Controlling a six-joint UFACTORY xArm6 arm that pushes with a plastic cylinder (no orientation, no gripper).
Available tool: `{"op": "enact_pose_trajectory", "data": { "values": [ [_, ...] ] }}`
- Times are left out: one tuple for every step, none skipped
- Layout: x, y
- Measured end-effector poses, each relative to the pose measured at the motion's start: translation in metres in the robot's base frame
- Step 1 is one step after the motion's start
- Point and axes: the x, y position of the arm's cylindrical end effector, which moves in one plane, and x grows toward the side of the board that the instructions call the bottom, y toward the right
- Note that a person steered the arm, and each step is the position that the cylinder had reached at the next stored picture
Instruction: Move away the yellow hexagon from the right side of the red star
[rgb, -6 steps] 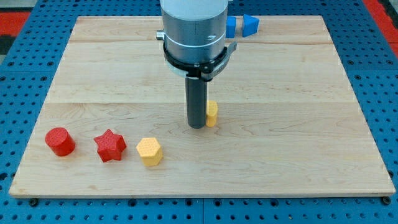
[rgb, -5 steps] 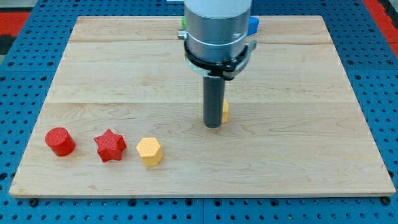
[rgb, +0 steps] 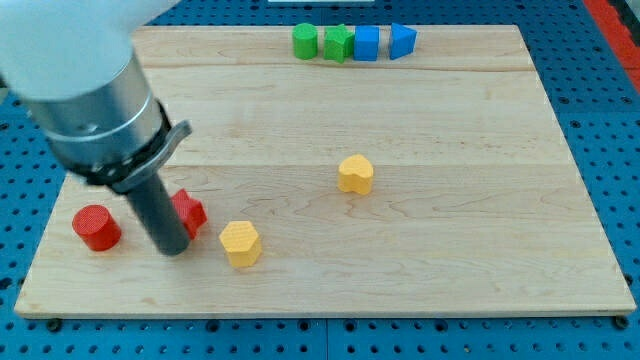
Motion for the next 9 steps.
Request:
{"op": "enact_pose_trajectory", "data": {
  "values": [
    [0.008,0.050],
    [0.026,0.061],
    [0.026,0.097],
    [0.026,0.186],
    [0.028,0.243],
    [0.036,0.249],
    [0.036,0.261],
    [0.042,0.230],
    [0.043,0.136]
  ]
}}
